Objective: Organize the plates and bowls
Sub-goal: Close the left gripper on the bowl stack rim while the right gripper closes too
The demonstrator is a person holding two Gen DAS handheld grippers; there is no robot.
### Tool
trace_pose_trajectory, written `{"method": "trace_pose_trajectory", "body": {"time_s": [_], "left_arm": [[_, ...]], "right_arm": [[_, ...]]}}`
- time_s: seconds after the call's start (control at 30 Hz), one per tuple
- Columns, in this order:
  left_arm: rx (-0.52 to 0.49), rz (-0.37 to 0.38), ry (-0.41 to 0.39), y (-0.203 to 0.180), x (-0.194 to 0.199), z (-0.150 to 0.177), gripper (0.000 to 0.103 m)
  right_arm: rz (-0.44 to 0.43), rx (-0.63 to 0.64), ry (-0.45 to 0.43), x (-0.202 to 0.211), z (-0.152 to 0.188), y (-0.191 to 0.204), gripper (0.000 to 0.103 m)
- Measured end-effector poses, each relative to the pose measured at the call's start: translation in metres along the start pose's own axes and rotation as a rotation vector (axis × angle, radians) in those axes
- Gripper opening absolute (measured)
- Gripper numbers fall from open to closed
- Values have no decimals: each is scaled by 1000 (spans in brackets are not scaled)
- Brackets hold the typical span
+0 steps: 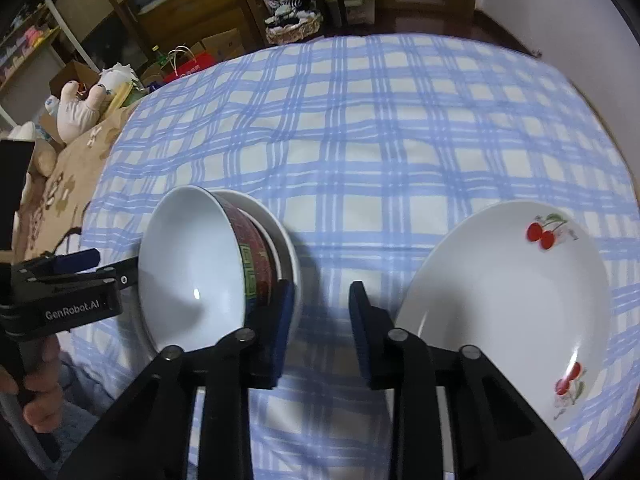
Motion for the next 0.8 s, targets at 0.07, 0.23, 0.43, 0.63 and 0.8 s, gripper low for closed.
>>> {"method": "trace_pose_trajectory", "body": {"time_s": [0.07,0.23,0.43,0.63,0.8], "left_arm": [[1,26,1,-1,0,0,72],[-1,79,3,-7,3,2,53],[11,149,11,-12,5,6,33],[24,187,16,-14,2,5,25],[14,174,11,-14,2,4,25]], "right_arm": [[-26,-19,20,-2,-1,-3,28],[-57,-44,50,-8,0,-4,28],[-89,-86,66,-12,1,-7,28],[-80,-107,58,-13,1,-7,28],[-77,-134,55,-14,3,-8,28]]}}
Point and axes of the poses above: each gripper's, at about its wrist camera, not at the fingertips, and x roughly against the way its jaws point, y to its left, z to its underside, the point moved 3 cm from there along -x, roughly the way its jaws point, and after that the axes turned 7 degrees about z, right-handed, at the moved point
